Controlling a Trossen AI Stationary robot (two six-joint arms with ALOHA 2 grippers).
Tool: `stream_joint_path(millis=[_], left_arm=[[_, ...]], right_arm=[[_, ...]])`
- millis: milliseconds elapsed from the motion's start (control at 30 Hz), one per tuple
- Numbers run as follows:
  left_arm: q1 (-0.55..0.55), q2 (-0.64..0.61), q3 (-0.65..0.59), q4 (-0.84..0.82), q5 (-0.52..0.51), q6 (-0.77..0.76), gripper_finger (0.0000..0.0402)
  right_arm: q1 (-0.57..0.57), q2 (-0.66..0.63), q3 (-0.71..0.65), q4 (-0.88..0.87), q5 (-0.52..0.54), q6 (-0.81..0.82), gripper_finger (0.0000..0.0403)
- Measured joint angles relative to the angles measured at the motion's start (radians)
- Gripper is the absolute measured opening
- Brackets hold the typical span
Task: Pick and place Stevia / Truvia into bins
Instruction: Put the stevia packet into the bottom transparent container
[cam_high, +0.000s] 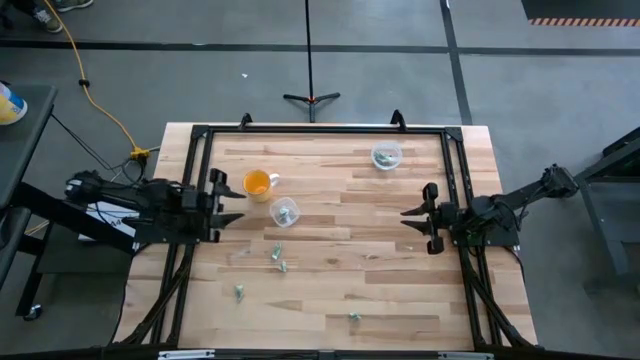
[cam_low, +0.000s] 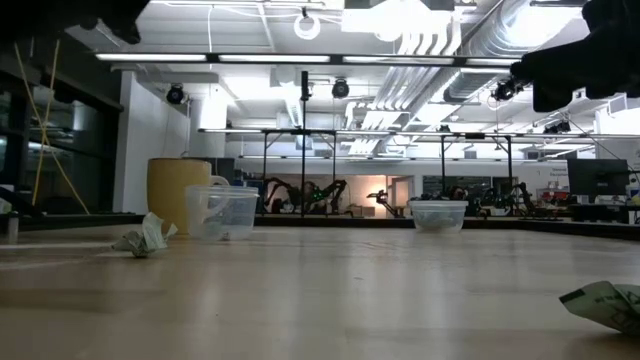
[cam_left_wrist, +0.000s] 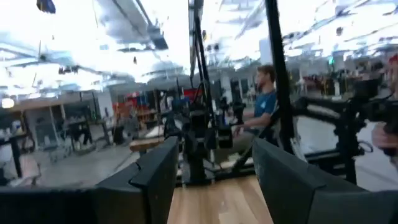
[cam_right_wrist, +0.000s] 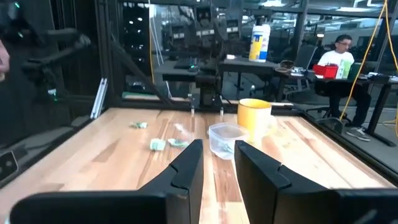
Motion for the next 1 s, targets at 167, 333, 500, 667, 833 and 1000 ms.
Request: stream_joint_path(millis=[167, 333, 500, 667, 833, 1000], left_arm=[[0.0, 0.269, 0.127, -0.007, -0.007, -0.033, 0.0241], [0.0, 0.49, 0.332, -0.138, 0.101, -0.15, 0.0241], [-0.013, 0.68, 0.52, -0.297, 0.151, -0.16, 0.0241], [-0.022, 0.834, 0.651, -0.408, 0.129, -0.202, 0.0241], [-0.019, 0.947, 0.726, -0.483, 0.135, -0.246, 0.0241], [-0.019, 1.011, 0.752, -0.469, 0.138, -0.34, 0.0241]], right_arm=[[0.0, 0.0, 0.0, -0.01, 0.0, 0.0, 0.0083], [0.0, 0.0, 0.0, -0.002, 0.002, -0.04, 0.0083], [0.0, 0.0, 0.0, -0.001, 0.004, -0.045, 0.0083], [0.0, 0.0, 0.0, 0.0, 0.004, -0.069, 0.0083], [0.0, 0.0, 0.0, -0.019, 0.004, -0.056, 0.0083], [0.0, 0.001, -0.001, -0.034, 0.004, -0.053, 0.0083]])
